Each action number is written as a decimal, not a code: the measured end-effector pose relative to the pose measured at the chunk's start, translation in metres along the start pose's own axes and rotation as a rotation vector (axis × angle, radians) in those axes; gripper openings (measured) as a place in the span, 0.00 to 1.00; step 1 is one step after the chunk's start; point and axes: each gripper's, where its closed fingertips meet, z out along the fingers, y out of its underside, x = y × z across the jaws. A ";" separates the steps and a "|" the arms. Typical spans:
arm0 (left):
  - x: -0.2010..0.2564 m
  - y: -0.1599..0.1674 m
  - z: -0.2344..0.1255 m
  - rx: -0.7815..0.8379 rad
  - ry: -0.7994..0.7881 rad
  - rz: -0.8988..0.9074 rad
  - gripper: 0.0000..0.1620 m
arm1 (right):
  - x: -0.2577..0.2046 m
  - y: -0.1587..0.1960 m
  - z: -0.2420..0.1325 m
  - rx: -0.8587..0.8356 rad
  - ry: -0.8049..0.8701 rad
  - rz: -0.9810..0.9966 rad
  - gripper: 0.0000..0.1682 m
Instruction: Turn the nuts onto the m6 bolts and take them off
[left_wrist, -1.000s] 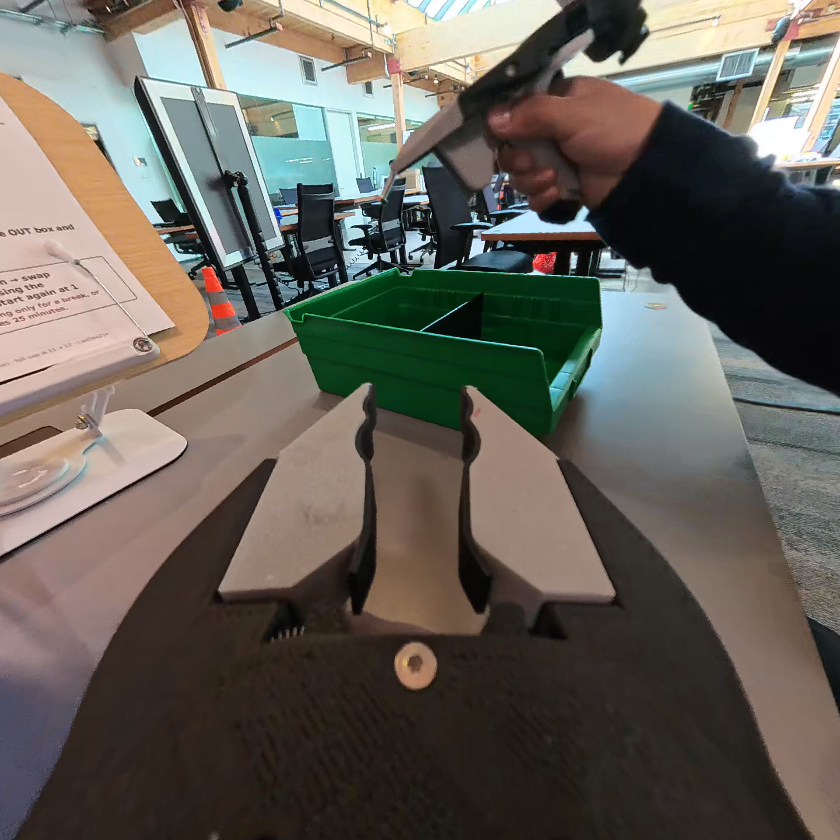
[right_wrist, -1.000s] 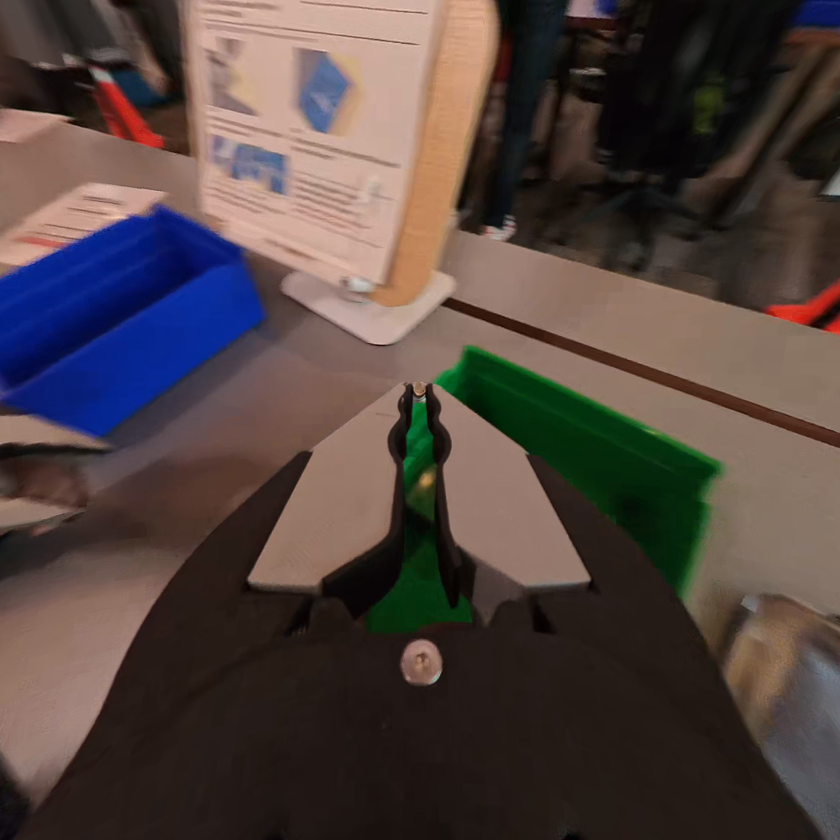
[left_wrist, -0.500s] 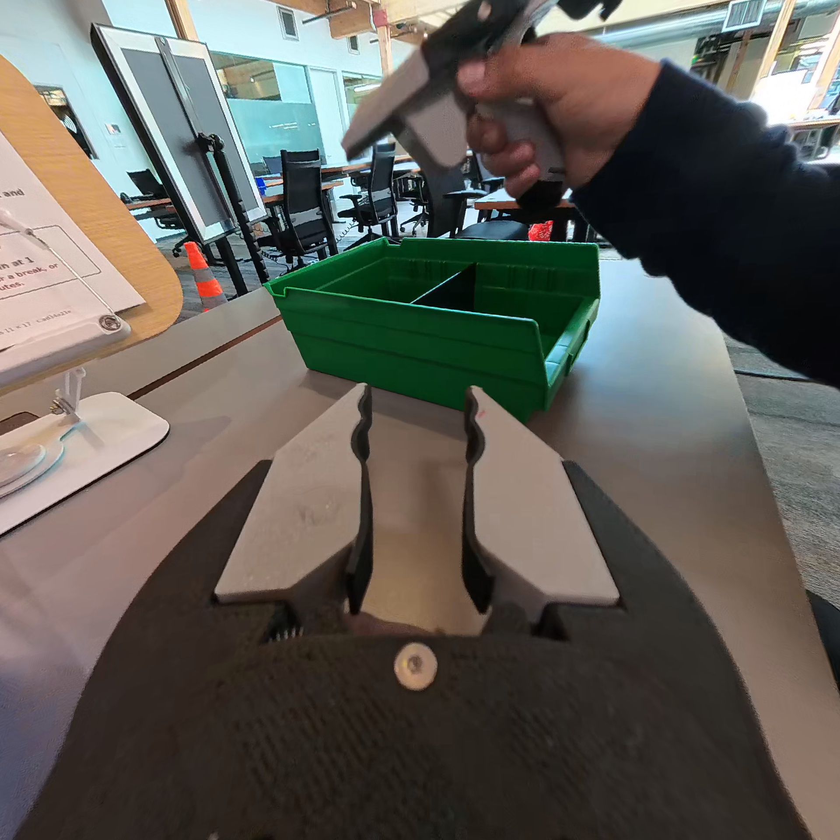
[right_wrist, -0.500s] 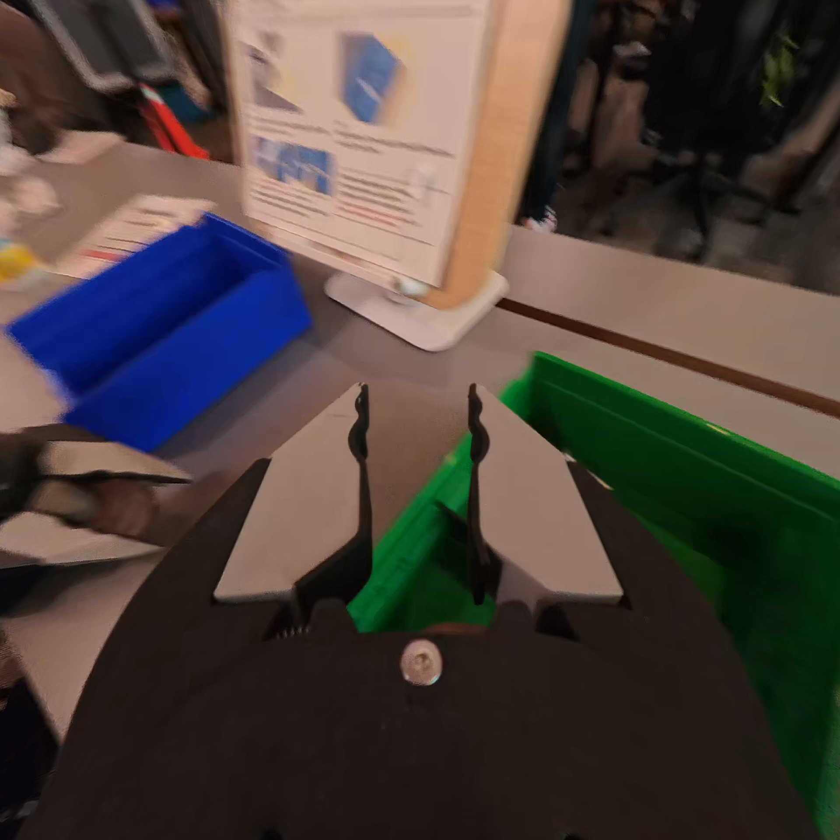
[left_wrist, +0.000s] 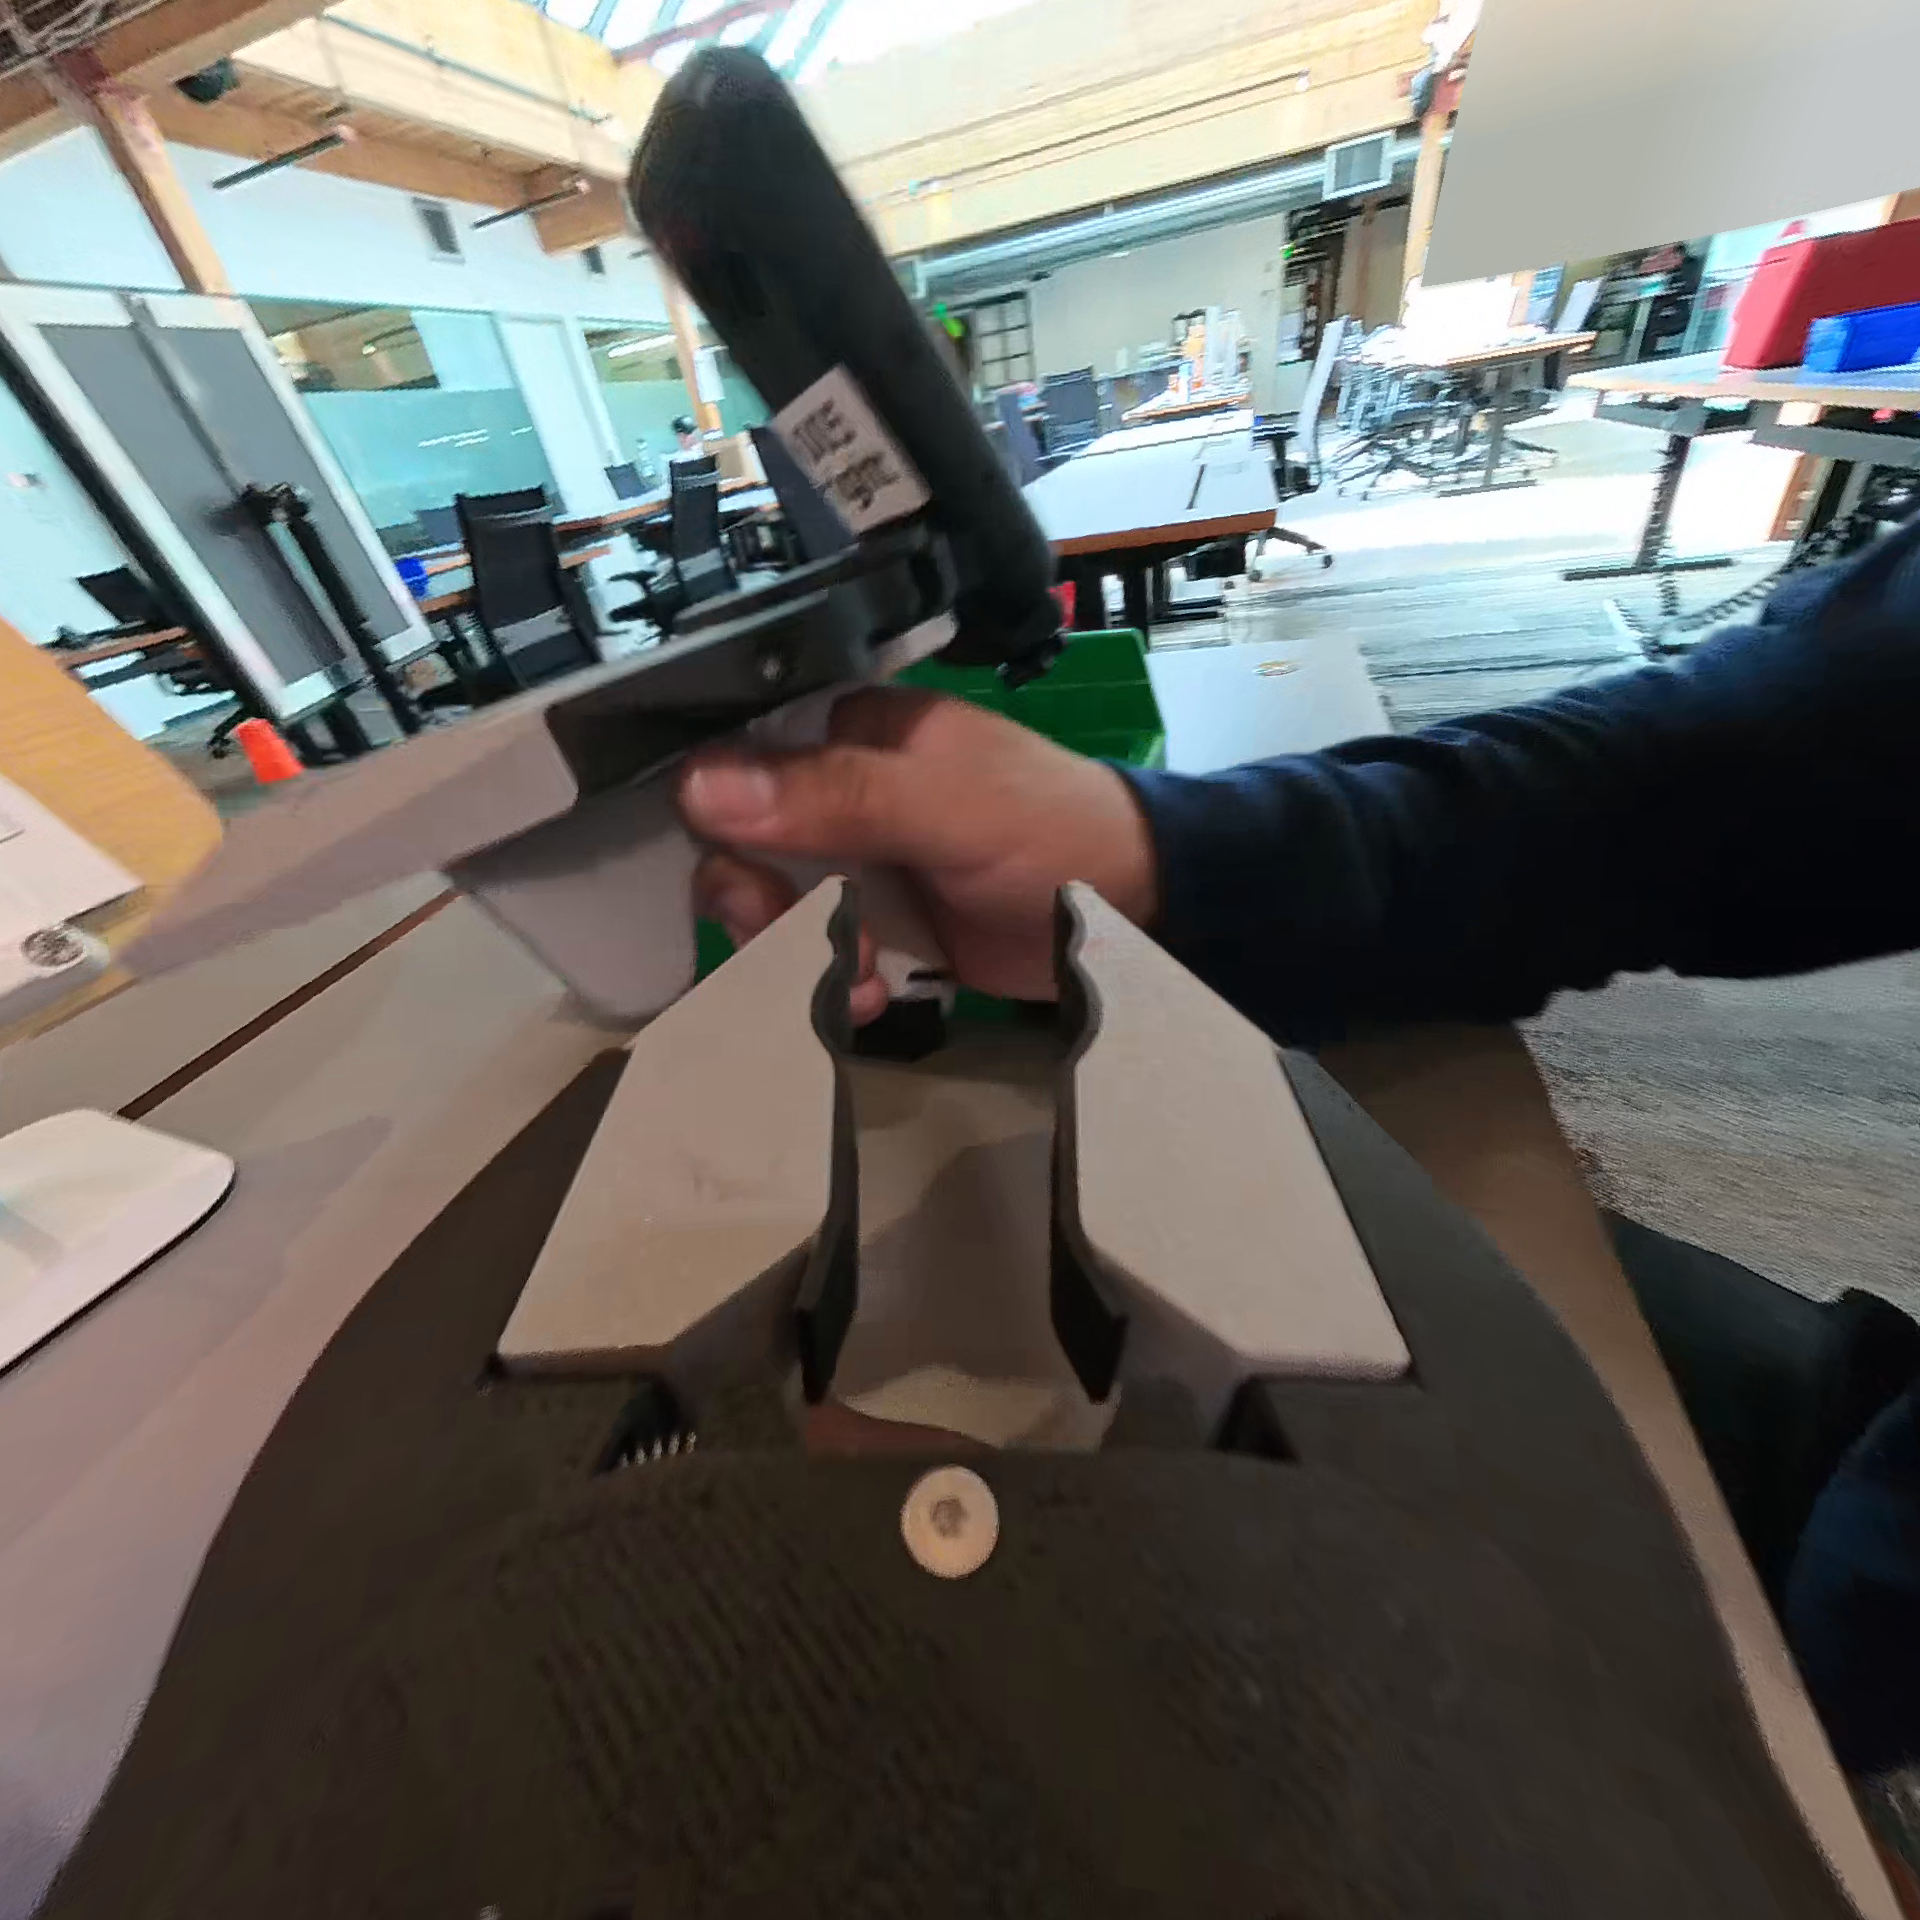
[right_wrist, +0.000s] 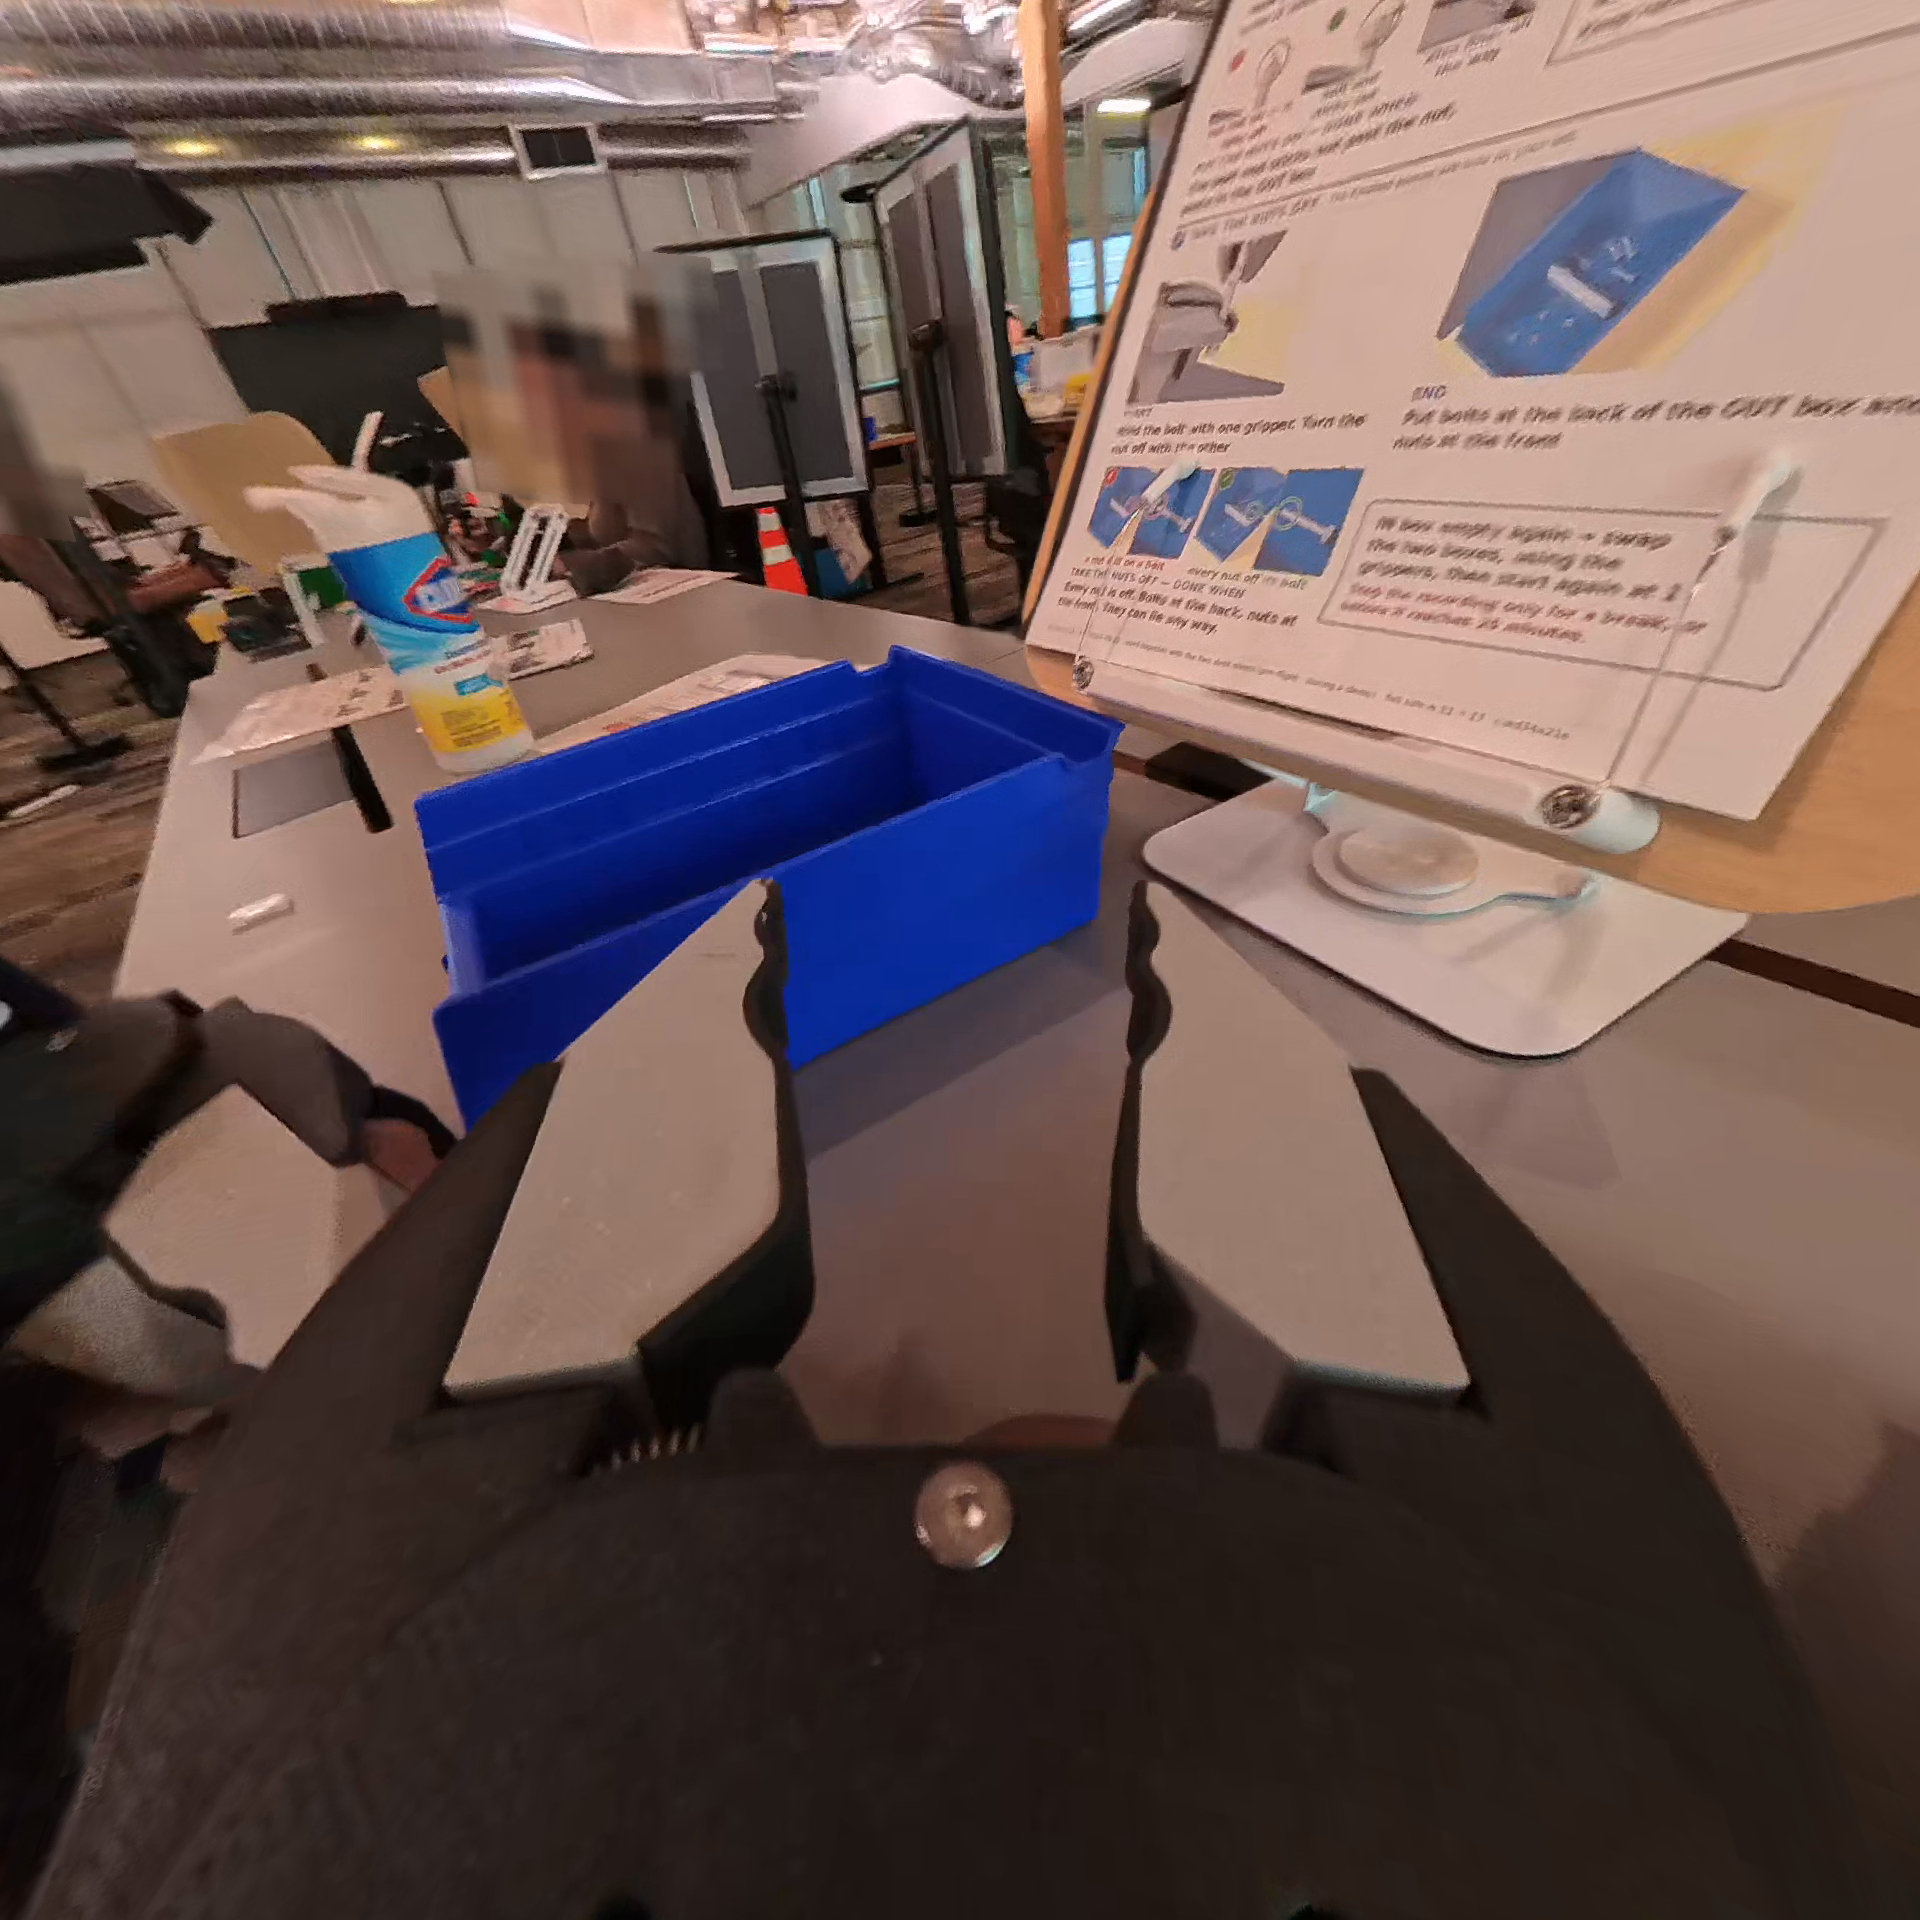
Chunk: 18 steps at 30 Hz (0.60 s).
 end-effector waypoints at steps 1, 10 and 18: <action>0.004 -0.001 0.001 0.001 0.017 0.004 0.21 | 0.000 0.008 0.000 -0.011 -0.024 -0.011 0.38; 0.018 -0.001 0.004 -0.026 0.046 0.046 0.25 | 0.017 0.056 -0.002 -0.111 -0.005 -0.027 0.37; -0.006 -0.034 -0.017 0.107 -0.036 -0.130 0.23 | 0.003 0.083 0.007 -0.193 -0.017 -0.124 0.38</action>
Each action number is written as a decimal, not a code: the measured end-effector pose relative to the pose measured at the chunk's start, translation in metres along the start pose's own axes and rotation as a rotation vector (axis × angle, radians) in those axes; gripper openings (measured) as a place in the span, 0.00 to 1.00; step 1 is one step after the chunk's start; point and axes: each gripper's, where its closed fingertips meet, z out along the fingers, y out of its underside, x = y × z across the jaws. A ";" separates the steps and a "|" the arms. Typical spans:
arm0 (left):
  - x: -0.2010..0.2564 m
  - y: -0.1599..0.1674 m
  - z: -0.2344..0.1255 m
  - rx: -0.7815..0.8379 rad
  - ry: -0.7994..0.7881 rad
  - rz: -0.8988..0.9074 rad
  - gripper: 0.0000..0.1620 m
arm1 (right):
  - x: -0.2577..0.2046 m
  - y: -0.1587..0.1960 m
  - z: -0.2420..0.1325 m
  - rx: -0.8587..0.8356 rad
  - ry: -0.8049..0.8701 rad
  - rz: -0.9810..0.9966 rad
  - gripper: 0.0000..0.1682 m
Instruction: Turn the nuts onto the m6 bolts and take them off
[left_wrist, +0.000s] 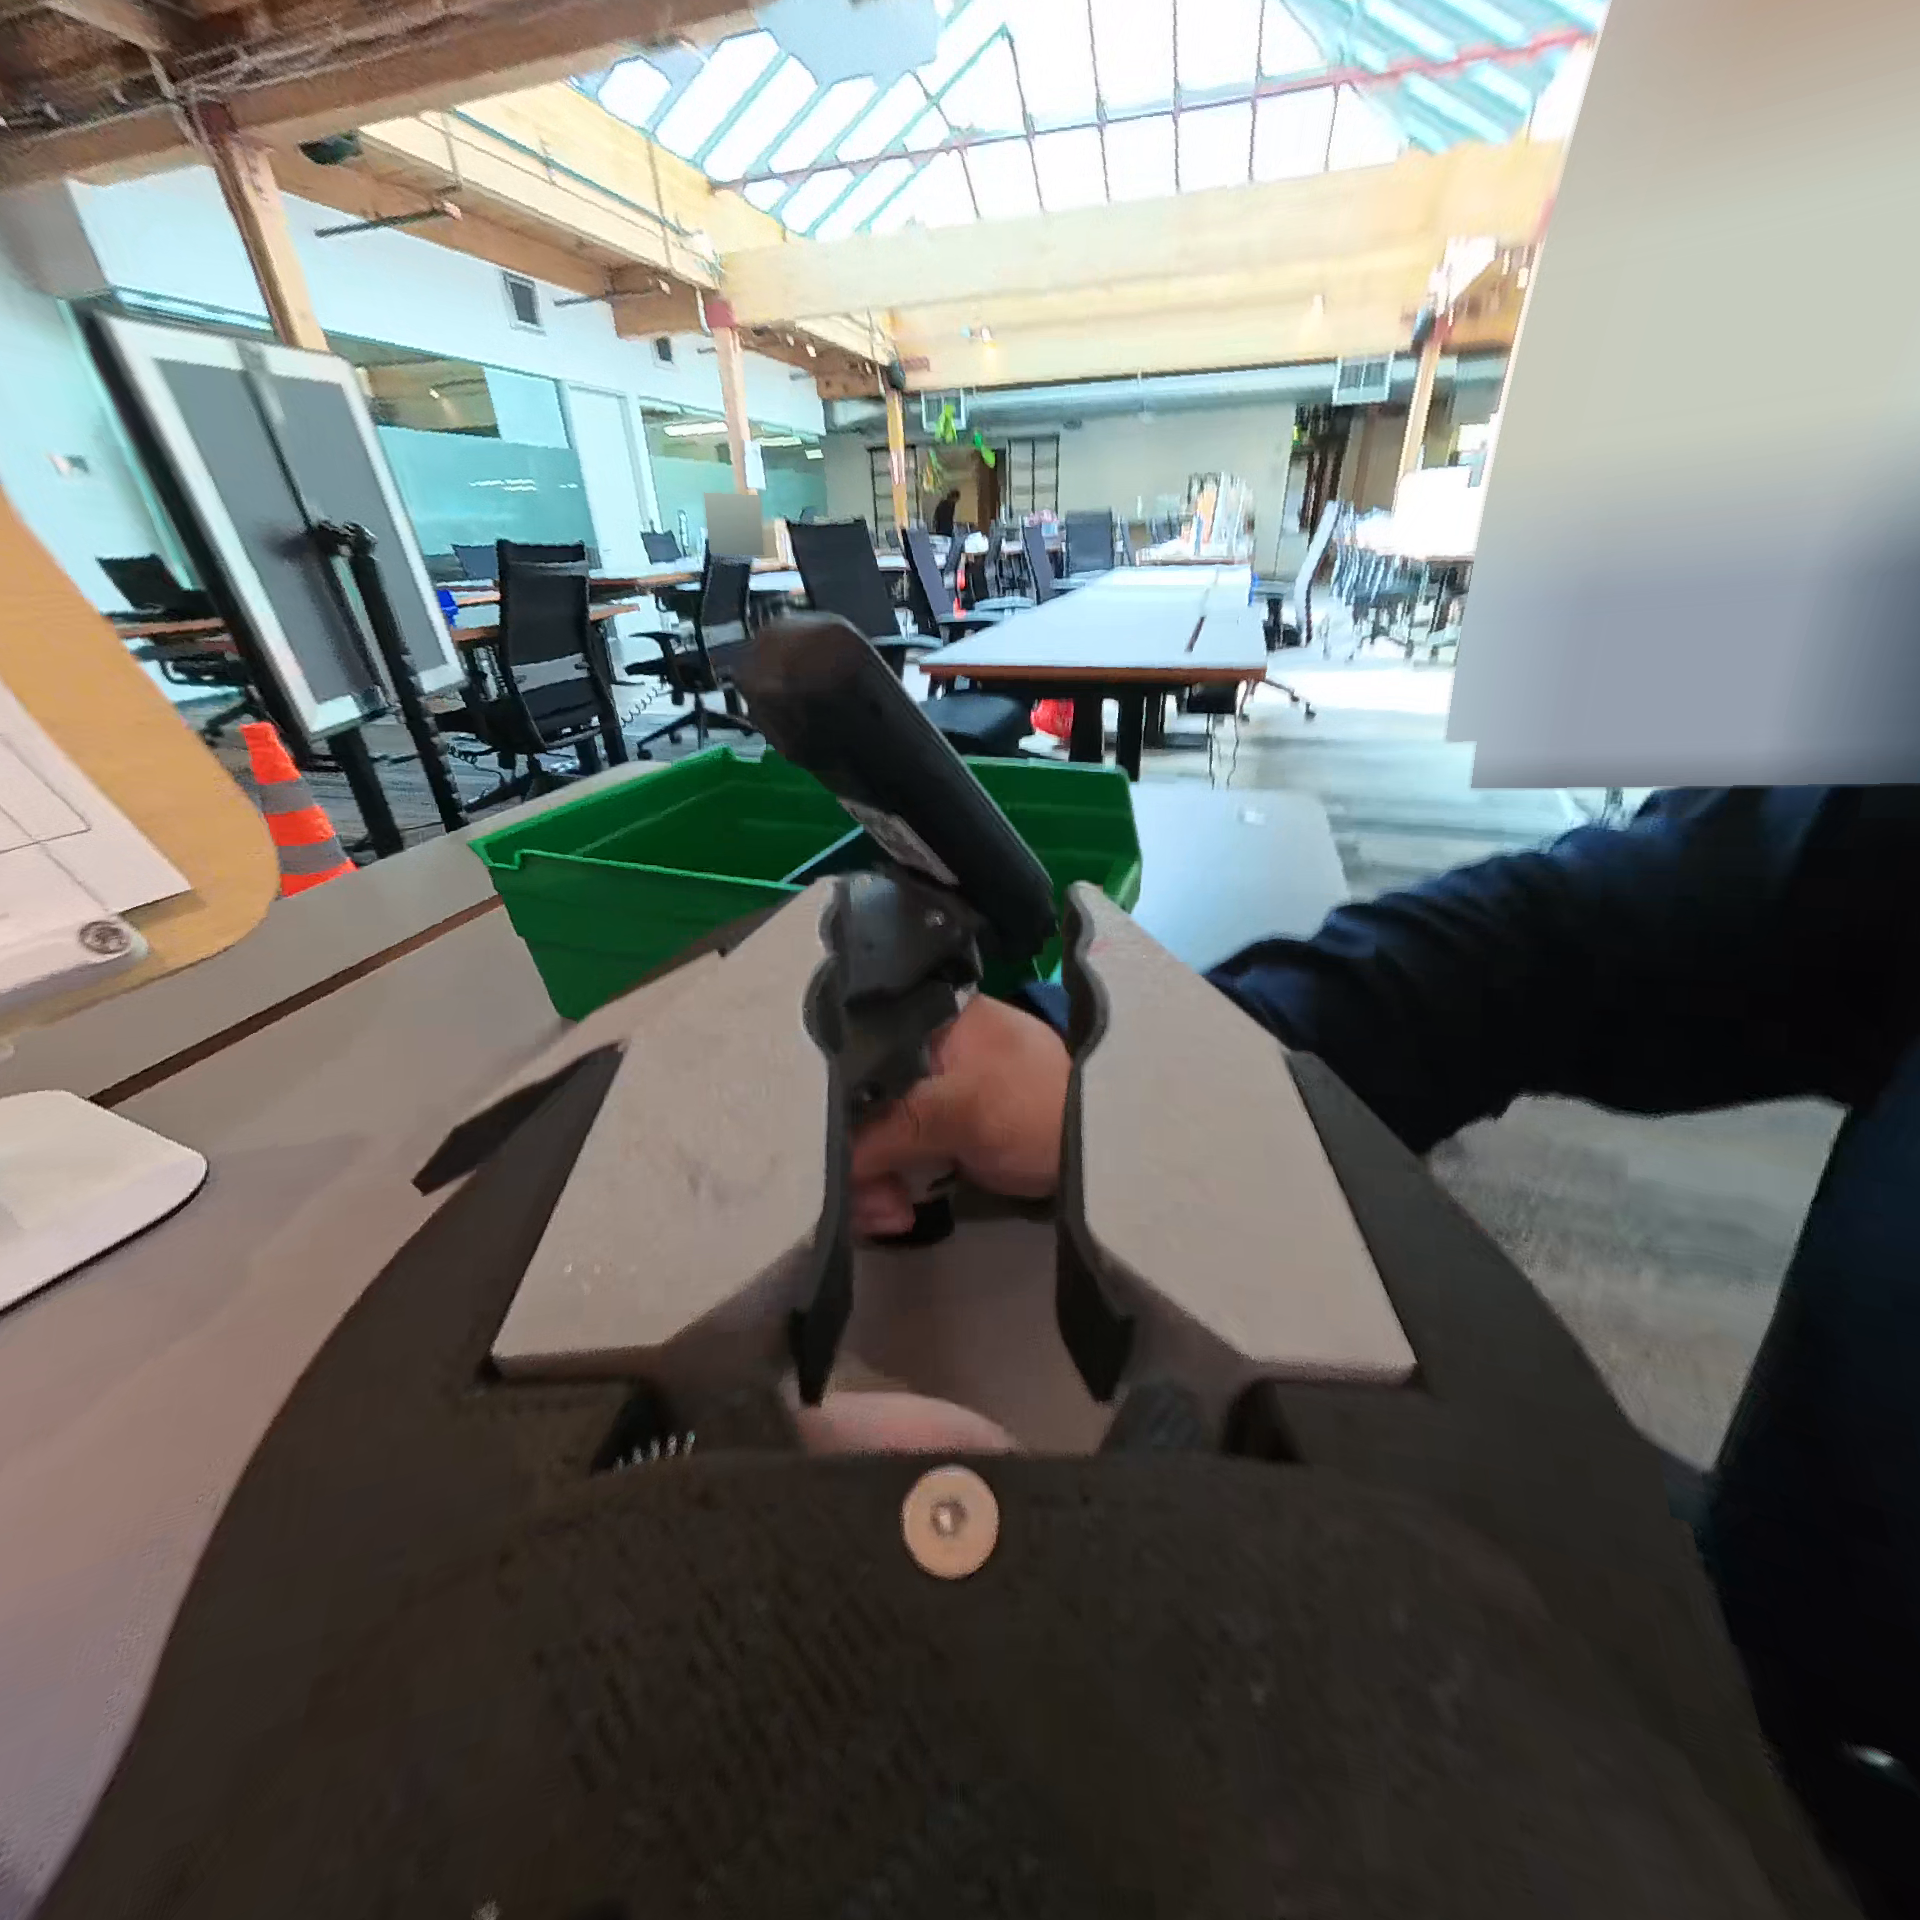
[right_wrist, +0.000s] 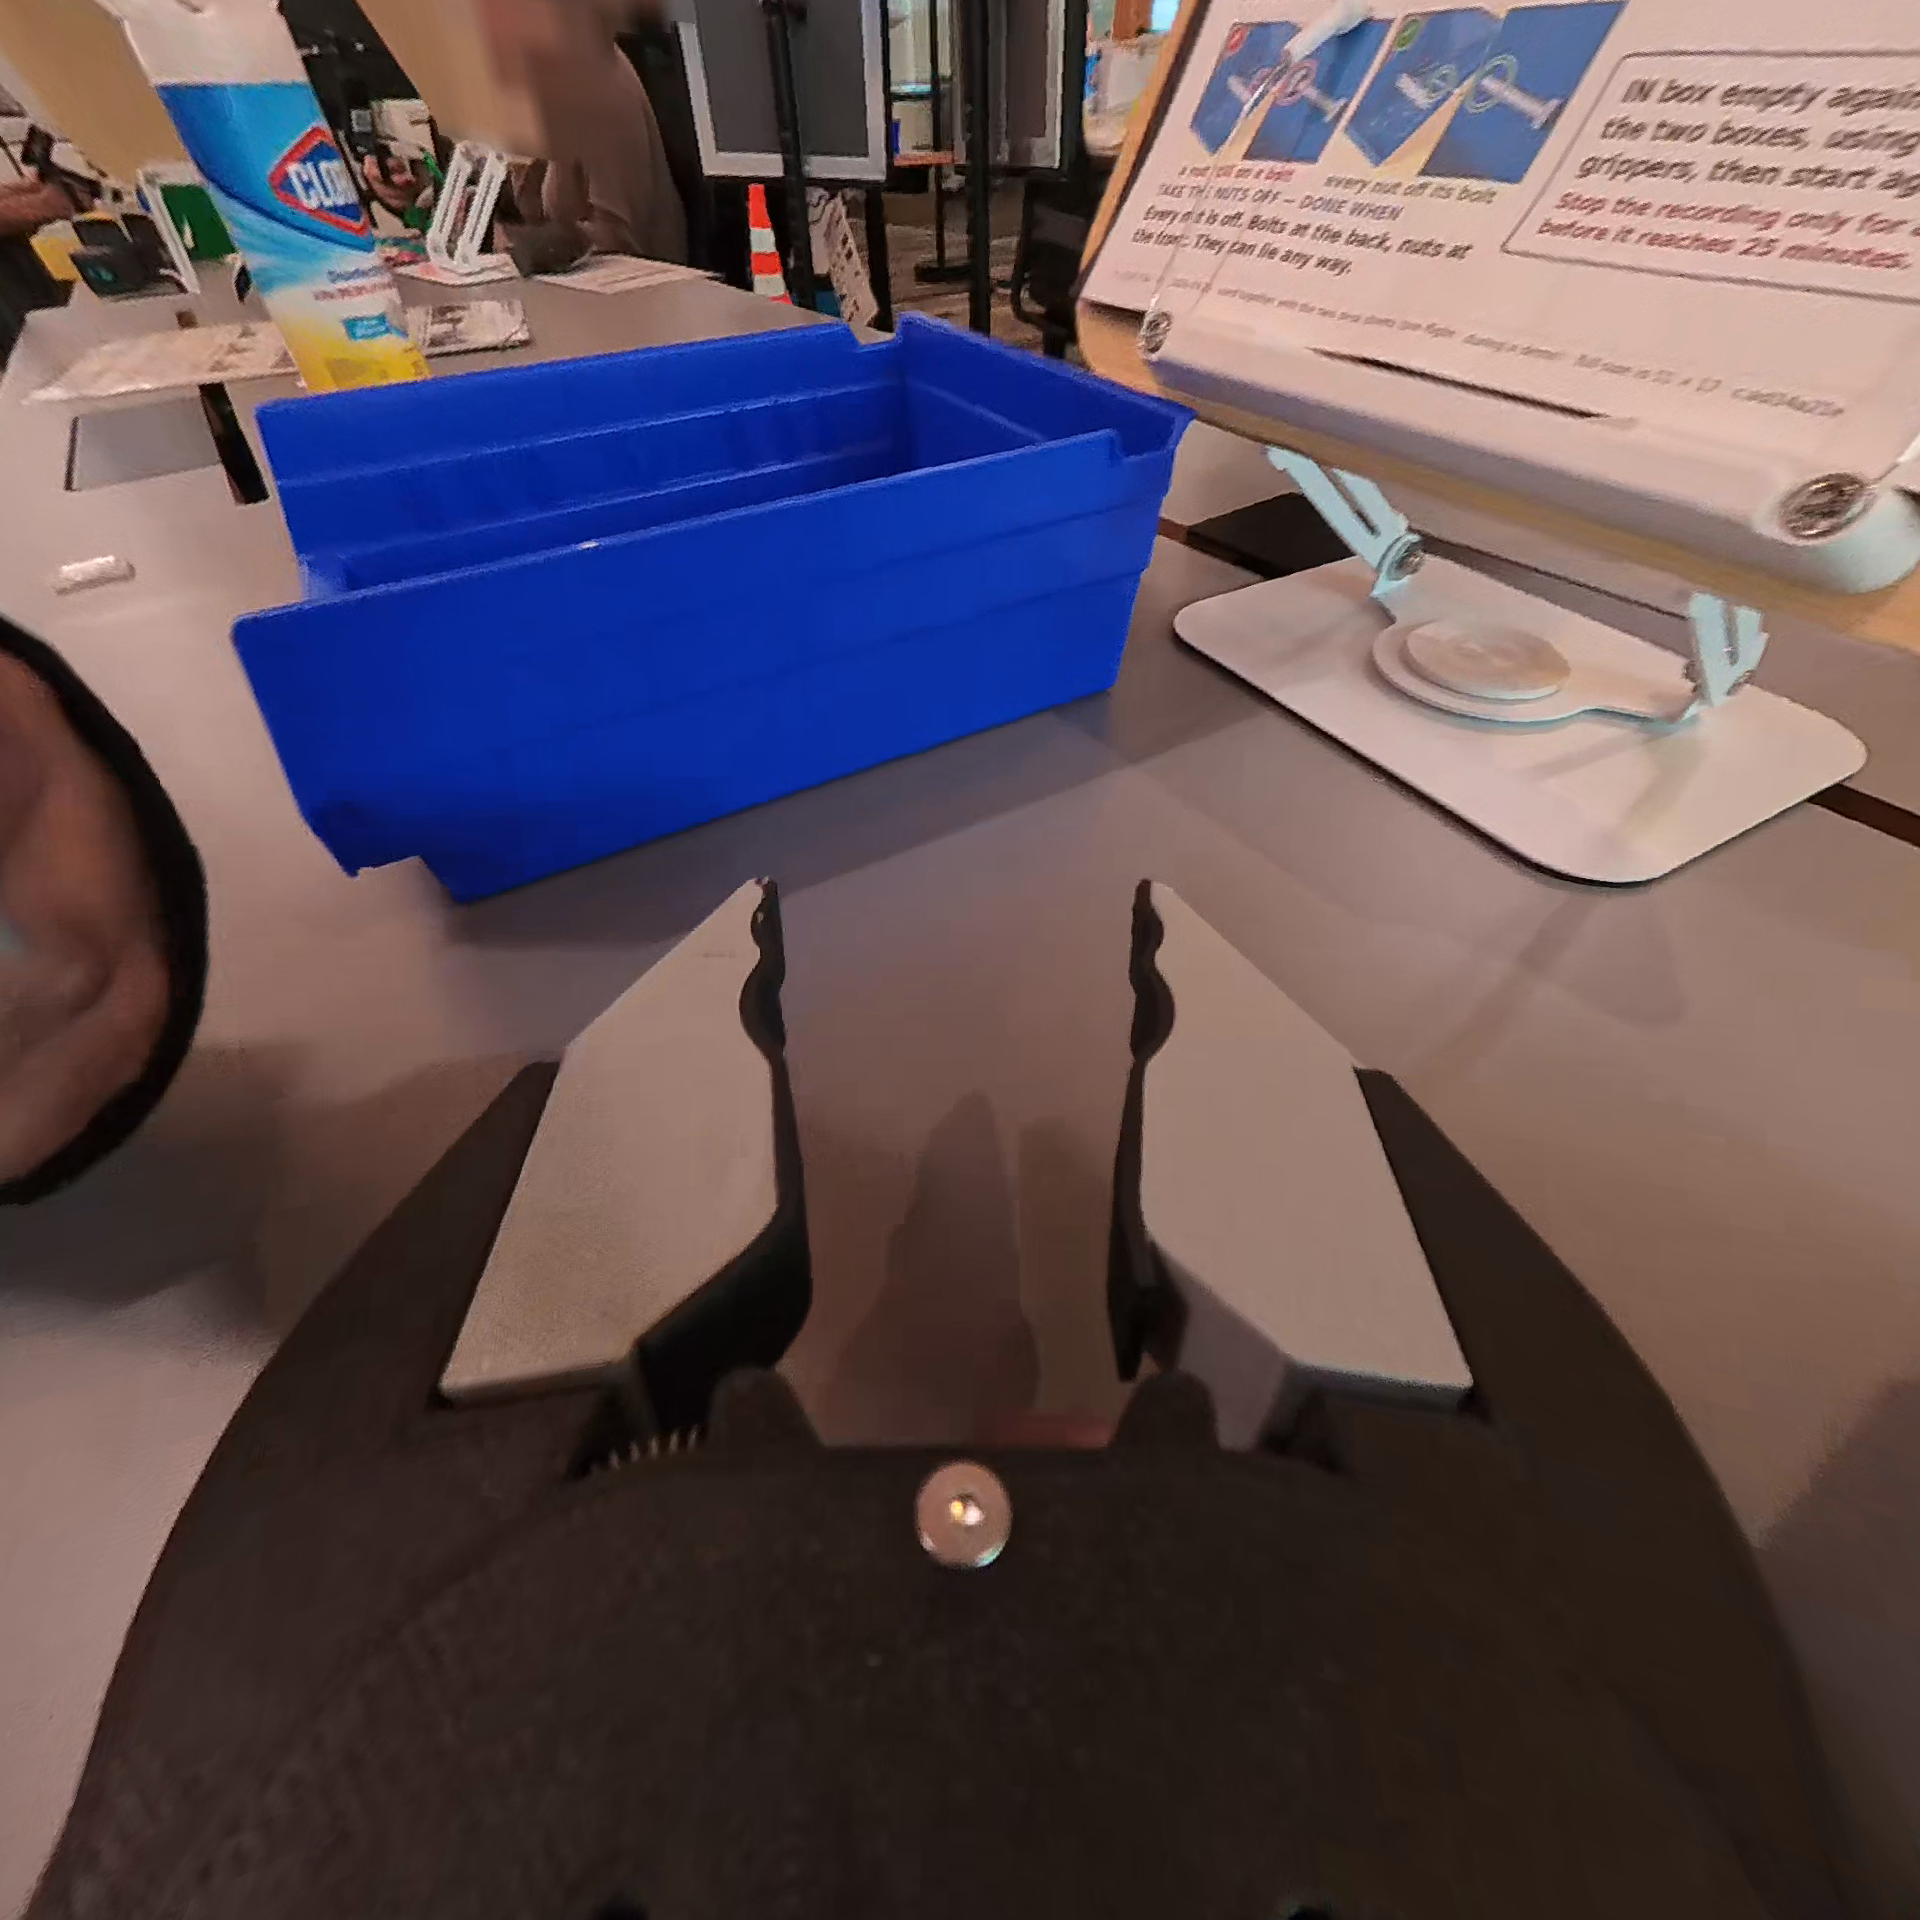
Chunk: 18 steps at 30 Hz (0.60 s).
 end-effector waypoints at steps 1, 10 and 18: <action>-0.003 -0.008 -0.006 0.021 -0.007 -0.023 0.23 | -0.002 0.002 0.001 -0.012 -0.002 -0.001 0.39; -0.090 -0.078 -0.077 -0.065 -0.301 -0.014 0.24 | 0.000 0.006 0.002 -0.032 0.003 0.020 0.39; -0.225 -0.065 -0.121 -0.312 -0.545 -0.070 0.36 | -0.002 0.009 0.004 -0.053 0.001 0.007 0.39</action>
